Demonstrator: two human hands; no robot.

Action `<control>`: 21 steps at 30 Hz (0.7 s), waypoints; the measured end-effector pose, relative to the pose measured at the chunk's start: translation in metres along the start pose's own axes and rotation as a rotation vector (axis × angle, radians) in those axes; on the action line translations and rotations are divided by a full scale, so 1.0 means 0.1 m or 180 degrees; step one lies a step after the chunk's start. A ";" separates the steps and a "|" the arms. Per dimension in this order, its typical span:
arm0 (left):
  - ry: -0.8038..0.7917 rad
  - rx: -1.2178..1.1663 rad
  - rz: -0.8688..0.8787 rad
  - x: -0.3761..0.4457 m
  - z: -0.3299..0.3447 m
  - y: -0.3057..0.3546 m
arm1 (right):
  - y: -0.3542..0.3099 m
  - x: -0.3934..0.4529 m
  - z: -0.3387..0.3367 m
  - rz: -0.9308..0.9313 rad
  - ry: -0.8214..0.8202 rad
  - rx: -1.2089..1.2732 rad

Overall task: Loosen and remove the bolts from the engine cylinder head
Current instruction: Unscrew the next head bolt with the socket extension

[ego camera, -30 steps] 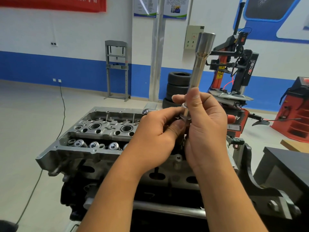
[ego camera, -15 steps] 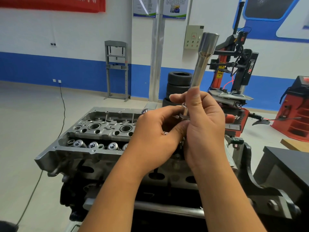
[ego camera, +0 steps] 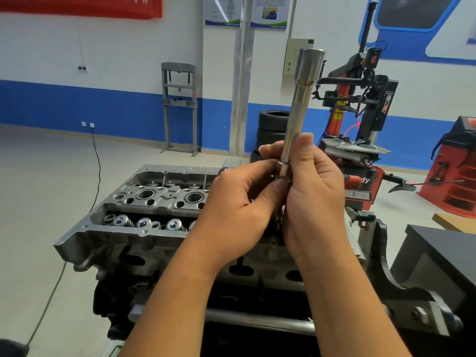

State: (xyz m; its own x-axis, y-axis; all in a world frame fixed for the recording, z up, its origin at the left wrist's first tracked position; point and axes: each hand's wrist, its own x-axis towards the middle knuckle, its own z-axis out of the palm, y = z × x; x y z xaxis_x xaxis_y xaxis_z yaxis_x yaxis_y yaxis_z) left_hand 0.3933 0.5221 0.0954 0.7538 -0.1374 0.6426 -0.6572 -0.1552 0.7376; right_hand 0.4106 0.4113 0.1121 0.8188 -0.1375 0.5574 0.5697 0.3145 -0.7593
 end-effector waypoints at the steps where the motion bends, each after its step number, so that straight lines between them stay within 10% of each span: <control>1: 0.0016 -0.0022 0.0002 0.00 0.00 0.00 | 0.00 0.00 0.00 0.0018 -0.0006 0.0022; 21: 0.0258 0.0228 -0.0105 0.01 0.03 0.00 | 0.03 0.01 -0.01 0.0054 -0.0094 0.0075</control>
State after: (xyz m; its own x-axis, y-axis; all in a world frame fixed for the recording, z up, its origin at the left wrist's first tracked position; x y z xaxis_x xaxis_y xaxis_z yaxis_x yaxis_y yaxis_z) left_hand 0.3941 0.5191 0.0959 0.7708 -0.0520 0.6350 -0.6282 -0.2283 0.7438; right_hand 0.4131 0.4115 0.1098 0.8256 -0.1045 0.5545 0.5538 0.3386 -0.7607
